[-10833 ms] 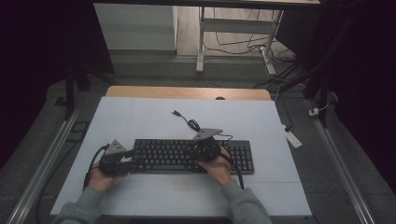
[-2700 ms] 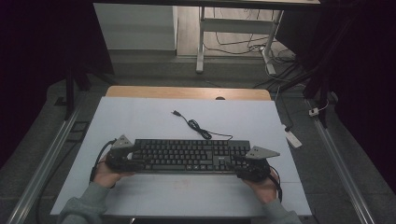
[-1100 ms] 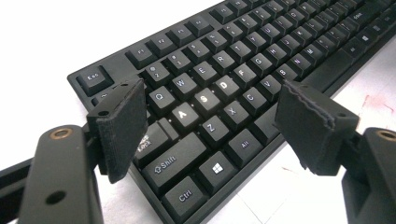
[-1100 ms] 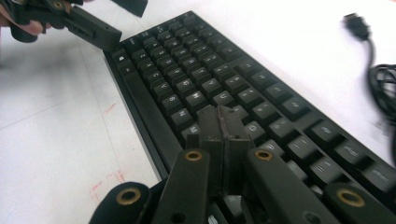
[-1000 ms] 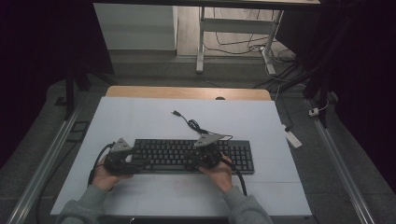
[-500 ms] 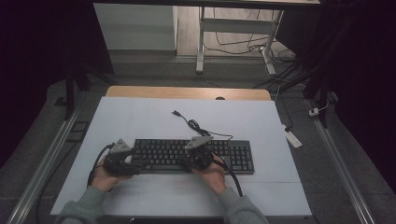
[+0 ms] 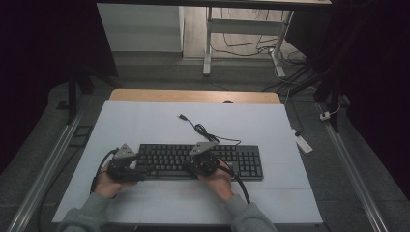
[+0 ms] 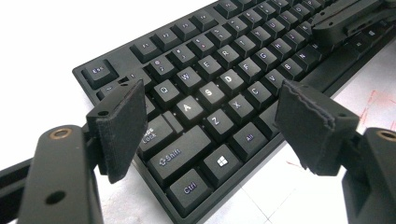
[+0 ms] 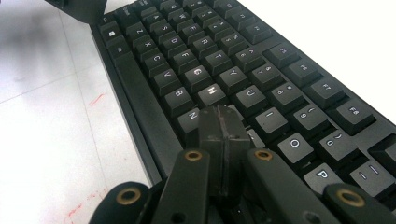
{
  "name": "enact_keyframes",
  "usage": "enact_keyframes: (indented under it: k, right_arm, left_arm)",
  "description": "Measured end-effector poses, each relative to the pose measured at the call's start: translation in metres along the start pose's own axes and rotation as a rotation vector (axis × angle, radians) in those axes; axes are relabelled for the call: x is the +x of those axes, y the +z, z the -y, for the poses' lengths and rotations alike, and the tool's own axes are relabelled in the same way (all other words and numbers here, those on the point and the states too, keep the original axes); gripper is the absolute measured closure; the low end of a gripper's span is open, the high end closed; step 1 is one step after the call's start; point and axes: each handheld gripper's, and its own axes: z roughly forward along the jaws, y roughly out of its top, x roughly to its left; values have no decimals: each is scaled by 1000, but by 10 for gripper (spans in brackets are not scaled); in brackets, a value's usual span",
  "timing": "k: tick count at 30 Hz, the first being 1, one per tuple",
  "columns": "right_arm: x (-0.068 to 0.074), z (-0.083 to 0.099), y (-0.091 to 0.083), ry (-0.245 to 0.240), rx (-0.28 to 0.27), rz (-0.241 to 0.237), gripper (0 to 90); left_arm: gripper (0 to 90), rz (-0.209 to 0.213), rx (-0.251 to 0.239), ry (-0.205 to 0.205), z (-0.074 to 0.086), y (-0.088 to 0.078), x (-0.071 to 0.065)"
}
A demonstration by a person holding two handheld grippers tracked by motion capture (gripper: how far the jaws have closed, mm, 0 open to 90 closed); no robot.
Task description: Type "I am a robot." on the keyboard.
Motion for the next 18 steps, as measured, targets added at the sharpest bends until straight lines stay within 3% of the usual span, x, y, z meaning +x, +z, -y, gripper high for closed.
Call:
enact_keyframes:
  k: [6,11,18]
  right_arm:
    - [2,1,2,-15,4,8,896]
    - [3,-2,-9,-19,-56,15,888]
    - [0,3,-35,16,-117,44,691]
  left_arm:
    - [254,-2,3,3,0,0,0]
    - [255,-7,-9,-2,0,-2,1]
    - [254,-7,-11,7,0,-2,0]
